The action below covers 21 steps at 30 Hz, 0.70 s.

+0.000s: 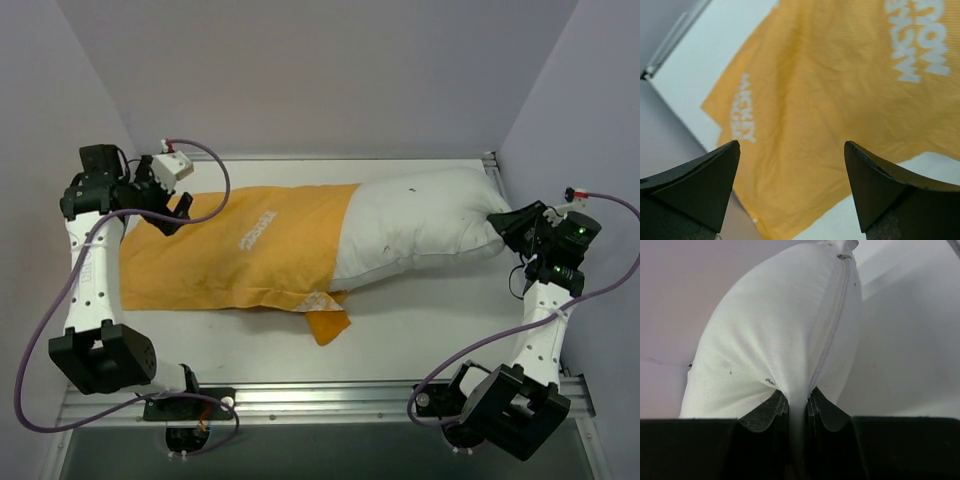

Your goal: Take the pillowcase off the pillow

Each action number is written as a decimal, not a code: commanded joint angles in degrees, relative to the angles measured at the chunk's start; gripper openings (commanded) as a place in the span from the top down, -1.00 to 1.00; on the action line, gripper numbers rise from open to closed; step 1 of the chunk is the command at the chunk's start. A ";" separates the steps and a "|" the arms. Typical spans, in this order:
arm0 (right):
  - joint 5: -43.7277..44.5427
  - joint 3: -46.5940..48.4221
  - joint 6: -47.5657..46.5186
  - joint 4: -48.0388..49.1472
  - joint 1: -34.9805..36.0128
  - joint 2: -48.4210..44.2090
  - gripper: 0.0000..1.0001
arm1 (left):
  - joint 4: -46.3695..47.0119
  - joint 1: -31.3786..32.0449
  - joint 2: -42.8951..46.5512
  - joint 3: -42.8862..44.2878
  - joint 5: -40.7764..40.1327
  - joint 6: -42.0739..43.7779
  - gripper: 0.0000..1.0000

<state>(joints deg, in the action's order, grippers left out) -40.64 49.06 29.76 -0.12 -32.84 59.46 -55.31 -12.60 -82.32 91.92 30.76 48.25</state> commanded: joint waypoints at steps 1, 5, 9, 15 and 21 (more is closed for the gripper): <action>0.83 -0.01 -0.40 5.39 0.67 -1.80 1.00 | -13.60 7.39 2.93 -3.21 8.19 4.73 -0.88; 0.39 -1.07 -0.23 6.18 0.93 -1.89 1.00 | -9.29 17.24 12.87 -22.45 -2.00 11.76 -0.88; 0.13 -1.77 0.39 7.32 1.11 -1.54 1.00 | -2.83 21.47 17.02 -34.51 -13.07 13.02 -0.88; 0.04 -2.48 0.30 7.59 1.11 -1.72 1.00 | 20.46 24.90 13.16 -42.61 -19.77 0.37 -0.88; 0.21 -2.65 0.21 7.68 1.11 -1.72 1.00 | 34.98 27.01 7.81 -49.73 -25.30 -2.28 -0.87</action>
<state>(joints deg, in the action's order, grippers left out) -40.45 46.37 29.89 2.98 -32.18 59.27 -34.02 13.78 -72.25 44.51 10.87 48.69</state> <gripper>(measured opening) 0.141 0.938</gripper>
